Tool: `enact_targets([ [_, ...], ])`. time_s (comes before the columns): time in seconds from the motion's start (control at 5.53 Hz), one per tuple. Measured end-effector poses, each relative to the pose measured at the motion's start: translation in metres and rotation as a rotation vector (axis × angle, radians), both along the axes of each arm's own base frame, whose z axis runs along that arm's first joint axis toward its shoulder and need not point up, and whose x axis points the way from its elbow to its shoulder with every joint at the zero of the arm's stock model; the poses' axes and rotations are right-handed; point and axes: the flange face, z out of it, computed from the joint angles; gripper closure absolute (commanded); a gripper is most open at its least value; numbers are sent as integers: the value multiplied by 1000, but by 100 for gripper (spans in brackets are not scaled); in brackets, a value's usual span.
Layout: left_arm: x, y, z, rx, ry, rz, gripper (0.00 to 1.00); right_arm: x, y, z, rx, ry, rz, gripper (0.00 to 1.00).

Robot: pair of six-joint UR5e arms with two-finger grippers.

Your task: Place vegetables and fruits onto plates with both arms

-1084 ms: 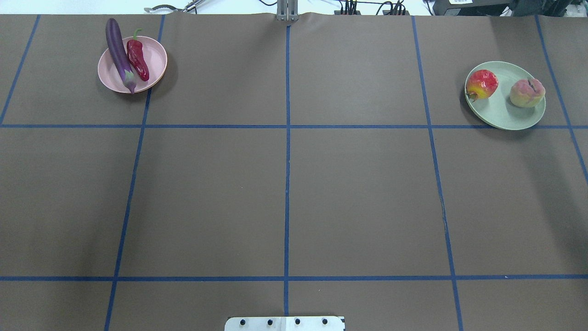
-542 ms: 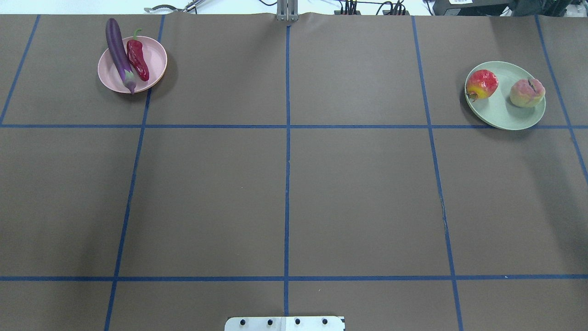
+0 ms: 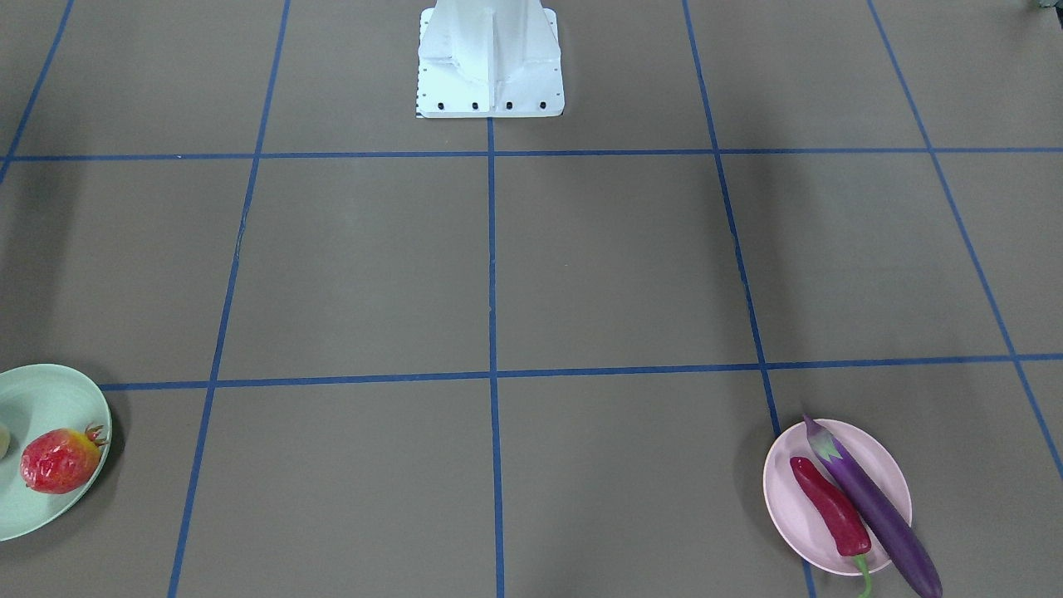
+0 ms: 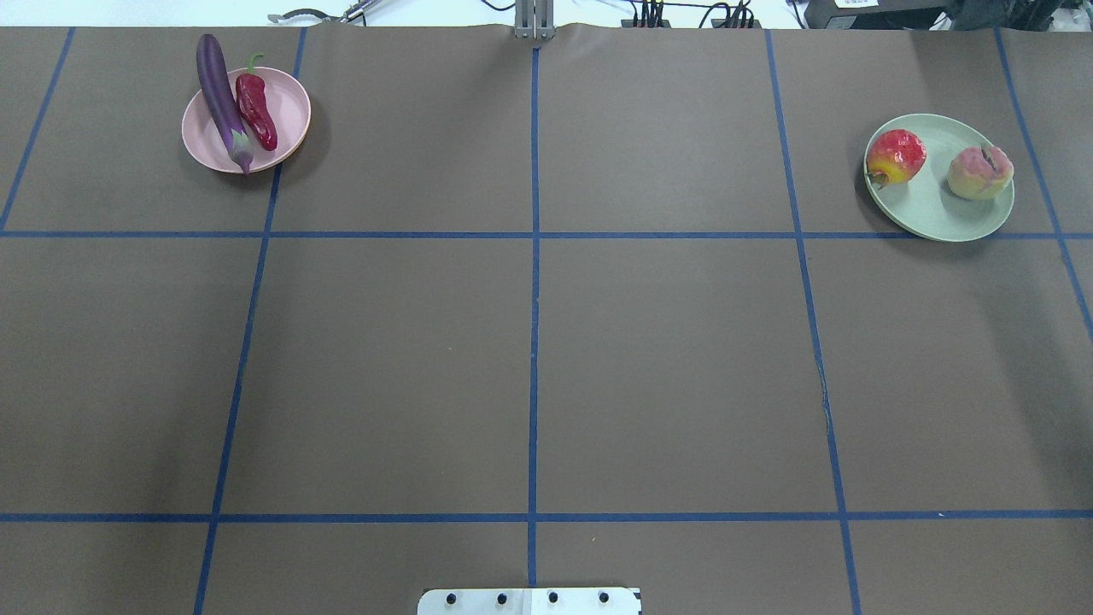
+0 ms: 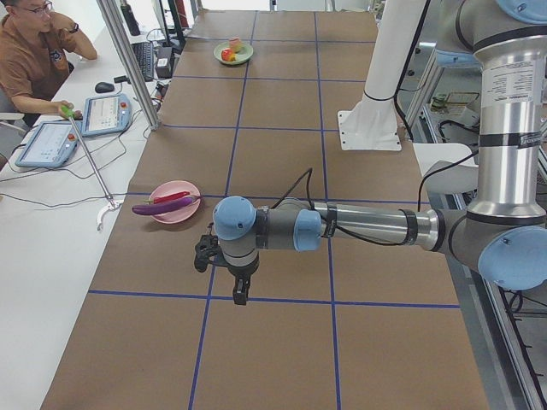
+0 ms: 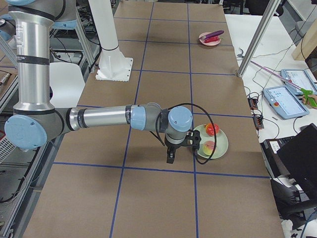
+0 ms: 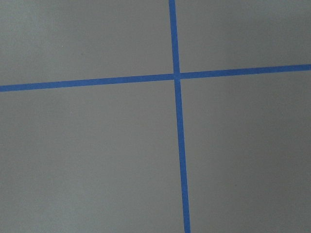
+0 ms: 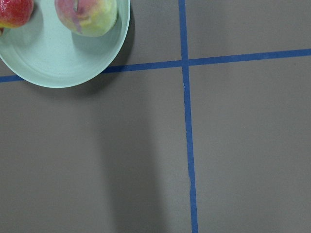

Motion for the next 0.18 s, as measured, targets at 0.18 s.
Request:
enact_targets([
  [0.18,0,-1,-1,1,0,0,0,0,-1,-1,4,0,0,0],
])
